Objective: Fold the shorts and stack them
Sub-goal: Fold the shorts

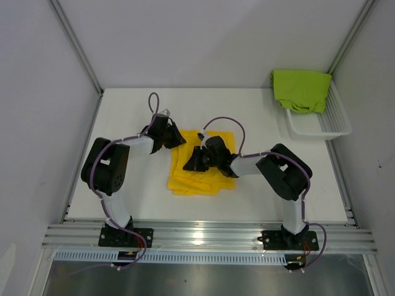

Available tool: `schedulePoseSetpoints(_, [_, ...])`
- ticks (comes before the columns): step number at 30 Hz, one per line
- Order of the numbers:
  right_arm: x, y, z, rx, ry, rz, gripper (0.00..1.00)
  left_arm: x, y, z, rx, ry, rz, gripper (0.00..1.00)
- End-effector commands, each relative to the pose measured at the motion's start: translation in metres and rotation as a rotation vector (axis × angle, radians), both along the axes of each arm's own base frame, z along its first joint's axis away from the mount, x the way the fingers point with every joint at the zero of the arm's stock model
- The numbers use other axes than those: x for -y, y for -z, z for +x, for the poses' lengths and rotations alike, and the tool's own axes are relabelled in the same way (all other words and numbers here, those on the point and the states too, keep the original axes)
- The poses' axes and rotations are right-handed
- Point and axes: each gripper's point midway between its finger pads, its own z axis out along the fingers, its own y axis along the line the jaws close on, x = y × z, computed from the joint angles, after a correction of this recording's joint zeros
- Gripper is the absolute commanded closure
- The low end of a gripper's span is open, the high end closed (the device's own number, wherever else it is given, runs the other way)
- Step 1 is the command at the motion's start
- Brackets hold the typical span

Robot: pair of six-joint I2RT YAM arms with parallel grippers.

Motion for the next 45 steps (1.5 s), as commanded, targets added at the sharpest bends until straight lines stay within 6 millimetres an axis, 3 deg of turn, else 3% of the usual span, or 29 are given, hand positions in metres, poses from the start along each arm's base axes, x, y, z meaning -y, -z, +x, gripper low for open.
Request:
schedulePoseSetpoints(1, [0.015, -0.005, -0.017, -0.032, -0.065, -0.020, 0.87, -0.004, -0.007, 0.027, 0.056, -0.009, 0.019, 0.68])
schedulePoseSetpoints(2, [0.016, -0.015, -0.014, -0.019, -0.068, -0.006, 0.84, 0.001, -0.018, 0.037, 0.083, 0.001, 0.007, 0.68])
schedulePoseSetpoints(6, [0.038, -0.053, 0.002, 0.011, -0.045, 0.020, 0.83, 0.006, -0.016, 0.047, 0.077, 0.033, 0.020, 0.68])
schedulePoseSetpoints(8, [0.048, -0.058, 0.005, 0.014, -0.039, 0.020, 0.83, 0.007, -0.019, 0.051, 0.081, 0.039, 0.022, 0.68])
schedulePoseSetpoints(12, [0.071, -0.044, 0.005, -0.003, 0.002, -0.030, 0.83, 0.007, -0.018, 0.060, 0.094, 0.041, 0.043, 0.68])
schedulePoseSetpoints(13, [0.077, -0.028, -0.002, -0.032, 0.009, -0.052, 0.84, 0.006, -0.017, 0.060, 0.092, 0.042, 0.047, 0.68])
schedulePoseSetpoints(15, [0.079, -0.016, -0.006, -0.041, 0.023, -0.042, 0.85, 0.007, -0.015, 0.063, 0.089, 0.047, 0.054, 0.69])
schedulePoseSetpoints(16, [0.083, 0.008, -0.018, -0.081, 0.023, -0.070, 0.85, 0.007, -0.015, 0.063, 0.089, 0.047, 0.056, 0.69])
schedulePoseSetpoints(18, [0.076, 0.021, -0.025, -0.099, 0.018, -0.044, 0.86, 0.008, -0.014, 0.065, 0.089, 0.052, 0.056, 0.70])
schedulePoseSetpoints(19, [0.074, 0.039, -0.032, -0.129, 0.007, -0.041, 0.87, 0.008, -0.014, 0.066, 0.089, 0.052, 0.056, 0.70])
schedulePoseSetpoints(21, [0.062, 0.049, -0.052, -0.175, -0.041, -0.008, 0.87, 0.009, -0.015, 0.068, 0.090, 0.056, 0.056, 0.70])
schedulePoseSetpoints(26, [0.033, 0.063, -0.096, -0.179, -0.120, -0.030, 0.87, 0.016, -0.022, 0.075, 0.103, 0.099, 0.053, 0.71])
schedulePoseSetpoints(27, [0.015, 0.056, -0.105, -0.153, -0.169, -0.026, 0.87, 0.019, -0.023, 0.075, 0.108, 0.118, 0.046, 0.71])
schedulePoseSetpoints(29, [0.005, 0.057, -0.114, -0.128, -0.223, -0.062, 0.86, 0.028, -0.032, 0.079, 0.132, 0.163, 0.035, 0.71])
schedulePoseSetpoints(30, [-0.012, 0.044, -0.115, -0.083, -0.258, -0.045, 0.85, 0.031, -0.036, 0.081, 0.143, 0.177, 0.034, 0.69])
schedulePoseSetpoints(32, [-0.018, 0.037, -0.111, -0.023, -0.284, -0.083, 0.83, 0.039, -0.045, 0.081, 0.165, 0.208, 0.030, 0.65])
schedulePoseSetpoints(33, [-0.027, 0.014, -0.101, 0.031, -0.284, -0.053, 0.79, 0.039, -0.051, 0.082, 0.175, 0.208, 0.023, 0.57])
schedulePoseSetpoints(35, [-0.025, -0.005, -0.088, 0.077, -0.263, -0.058, 0.72, 0.036, -0.062, 0.084, 0.188, 0.201, 0.023, 0.48])
schedulePoseSetpoints(36, [-0.023, -0.033, -0.070, 0.128, -0.239, -0.021, 0.65, 0.029, -0.082, 0.090, 0.222, 0.177, 0.023, 0.42])
schedulePoseSetpoints(38, [-0.017, -0.054, -0.058, 0.138, -0.225, 0.001, 0.59, 0.020, -0.099, 0.091, 0.228, 0.154, 0.019, 0.40])
schedulePoseSetpoints(39, [-0.014, -0.064, -0.051, 0.155, -0.220, 0.008, 0.57, 0.014, -0.120, 0.091, 0.256, 0.135, 0.014, 0.37])
schedulePoseSetpoints(40, [-0.007, -0.080, -0.039, 0.170, -0.200, 0.009, 0.50, 0.001, -0.126, 0.089, 0.243, 0.097, 0.014, 0.36])
schedulePoseSetpoints(42, [0.003, -0.091, -0.029, 0.191, -0.191, -0.009, 0.42, -0.011, -0.139, 0.080, 0.251, 0.057, 0.013, 0.31])
schedulePoseSetpoints(43, [0.011, -0.092, -0.026, 0.201, -0.198, -0.046, 0.36, -0.020, -0.142, 0.064, 0.250, 0.025, 0.010, 0.29])
schedulePoseSetpoints(45, [0.027, -0.100, -0.002, 0.231, -0.165, -0.076, 0.33, -0.026, -0.156, 0.054, 0.287, -0.010, -0.001, 0.24])
